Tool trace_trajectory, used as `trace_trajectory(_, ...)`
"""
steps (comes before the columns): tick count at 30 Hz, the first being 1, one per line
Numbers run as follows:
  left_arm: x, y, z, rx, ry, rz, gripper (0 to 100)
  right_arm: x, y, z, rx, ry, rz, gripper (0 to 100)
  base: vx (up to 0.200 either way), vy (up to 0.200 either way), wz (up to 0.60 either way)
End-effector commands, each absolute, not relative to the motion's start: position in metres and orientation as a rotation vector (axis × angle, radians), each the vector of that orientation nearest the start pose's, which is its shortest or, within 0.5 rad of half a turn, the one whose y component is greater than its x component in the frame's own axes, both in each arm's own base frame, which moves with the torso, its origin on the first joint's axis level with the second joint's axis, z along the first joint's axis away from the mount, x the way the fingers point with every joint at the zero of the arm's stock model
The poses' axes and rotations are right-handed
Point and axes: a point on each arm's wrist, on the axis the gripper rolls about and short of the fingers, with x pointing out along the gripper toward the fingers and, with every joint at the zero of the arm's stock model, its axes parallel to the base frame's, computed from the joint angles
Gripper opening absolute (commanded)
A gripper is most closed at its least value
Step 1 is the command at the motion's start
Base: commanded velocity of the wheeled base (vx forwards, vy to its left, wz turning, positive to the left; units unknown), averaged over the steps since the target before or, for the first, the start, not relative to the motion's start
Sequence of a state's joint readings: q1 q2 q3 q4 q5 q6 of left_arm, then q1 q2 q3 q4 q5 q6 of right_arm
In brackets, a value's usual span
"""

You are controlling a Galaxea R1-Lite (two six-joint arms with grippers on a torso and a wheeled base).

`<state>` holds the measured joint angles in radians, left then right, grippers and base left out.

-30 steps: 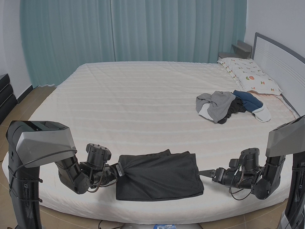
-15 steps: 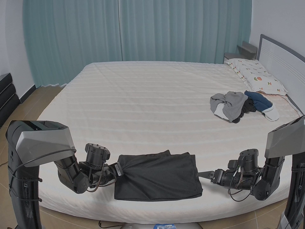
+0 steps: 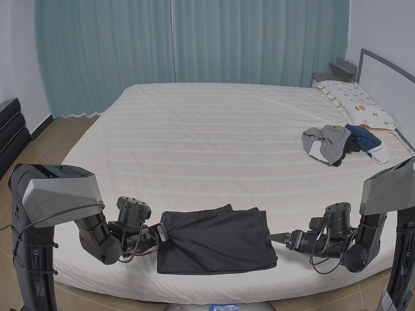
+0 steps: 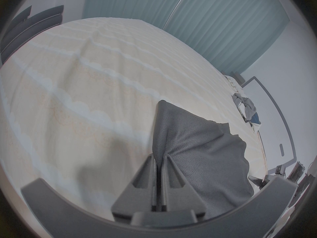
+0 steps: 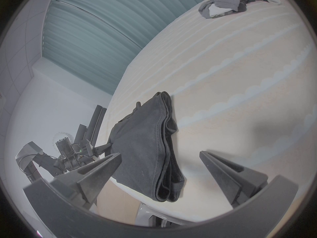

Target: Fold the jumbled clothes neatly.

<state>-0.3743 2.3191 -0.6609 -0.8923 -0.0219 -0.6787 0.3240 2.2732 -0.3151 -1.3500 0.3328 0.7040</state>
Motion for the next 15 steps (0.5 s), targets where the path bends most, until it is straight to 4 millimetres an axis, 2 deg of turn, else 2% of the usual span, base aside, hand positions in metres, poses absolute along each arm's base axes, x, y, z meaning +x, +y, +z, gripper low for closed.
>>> trace_trajectory(1,0.314,-0.124,-0.034,-0.501,0.858,-0.099,0,0.264,0.096,-0.020,0.659,0.817,0.391,100,0.000,0.000,0.00)
trace_trajectory(6,0.311,-0.124,-0.034,-0.497,0.864,-0.101,0,0.264,0.096,-0.021,0.659,0.821,0.387,100,0.000,0.000,0.00)
trace_trajectory(7,0.311,-0.125,-0.034,-0.496,0.863,-0.102,100,0.264,0.096,-0.021,0.659,0.819,0.388,100,0.000,0.000,0.00)
trace_trajectory(15,0.325,-0.130,-0.028,-0.555,0.810,-0.101,100,0.265,0.097,-0.021,0.659,0.819,0.388,100,0.000,0.000,0.00)
